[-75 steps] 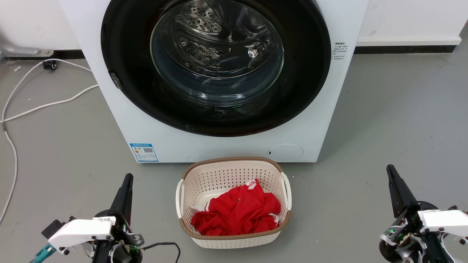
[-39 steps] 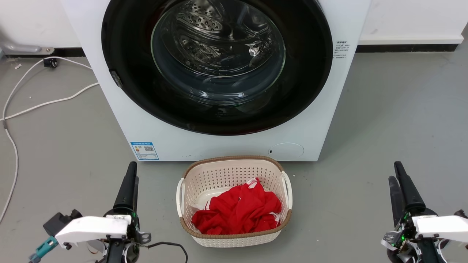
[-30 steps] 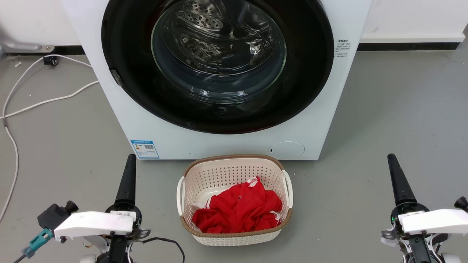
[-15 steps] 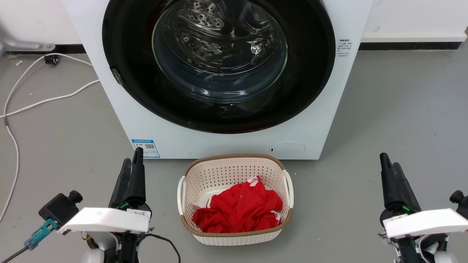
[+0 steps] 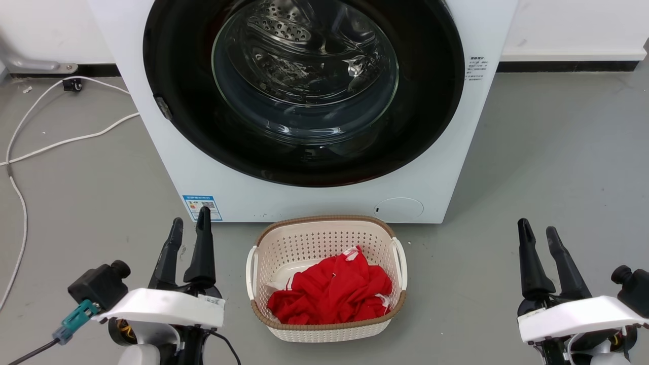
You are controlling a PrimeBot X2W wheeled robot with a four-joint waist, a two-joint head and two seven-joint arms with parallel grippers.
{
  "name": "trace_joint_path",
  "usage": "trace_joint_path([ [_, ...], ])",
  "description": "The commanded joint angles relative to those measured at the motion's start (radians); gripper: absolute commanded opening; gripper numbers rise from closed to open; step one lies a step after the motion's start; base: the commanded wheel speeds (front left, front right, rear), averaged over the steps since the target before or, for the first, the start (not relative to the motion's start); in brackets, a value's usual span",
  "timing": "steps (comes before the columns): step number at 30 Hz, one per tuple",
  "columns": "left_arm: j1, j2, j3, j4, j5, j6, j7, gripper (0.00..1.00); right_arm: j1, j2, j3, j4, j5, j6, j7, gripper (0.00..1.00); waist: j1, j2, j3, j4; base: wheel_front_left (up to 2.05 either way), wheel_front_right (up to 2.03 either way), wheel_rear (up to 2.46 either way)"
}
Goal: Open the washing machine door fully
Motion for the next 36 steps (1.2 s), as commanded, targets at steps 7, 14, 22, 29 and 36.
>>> trace_joint_path([
  [7, -0.006, 0.003, -0.024, 0.016, 0.176, 0.007, -0.028, 1.00, 0.006, 0.001, -0.001, -0.021, -0.119, 0.000, -0.007, 1.00, 0.0000, 0.0000, 0.001, 0.001, 0.00, 0.00, 0.00],
  [14, -0.007, 0.004, -0.035, 0.035, 0.261, 0.018, -0.044, 1.00, 0.012, 0.002, 0.005, -0.024, -0.191, 0.000, -0.005, 1.00, 0.0000, 0.0000, 0.001, 0.000, 0.00, 0.00, 0.00],
  [22, -0.011, 0.003, -0.040, 0.057, 0.340, 0.027, -0.063, 1.00, 0.022, 0.002, 0.011, -0.024, -0.274, 0.000, -0.002, 1.00, 0.0000, 0.0000, -0.005, 0.000, 0.00, 0.00, 0.00],
  [29, -0.010, 0.003, -0.044, 0.065, 0.406, 0.035, -0.079, 1.00, 0.029, 0.003, 0.014, -0.028, -0.340, 0.000, -0.005, 1.00, 0.0000, 0.0000, -0.008, -0.001, 0.00, 0.00, 0.00],
  [36, -0.012, 0.004, -0.045, 0.073, 0.467, 0.041, -0.094, 1.00, 0.035, 0.003, 0.019, -0.029, -0.394, 0.000, -0.013, 1.00, 0.0000, 0.0000, -0.008, -0.003, 0.00, 0.00, 0.00],
])
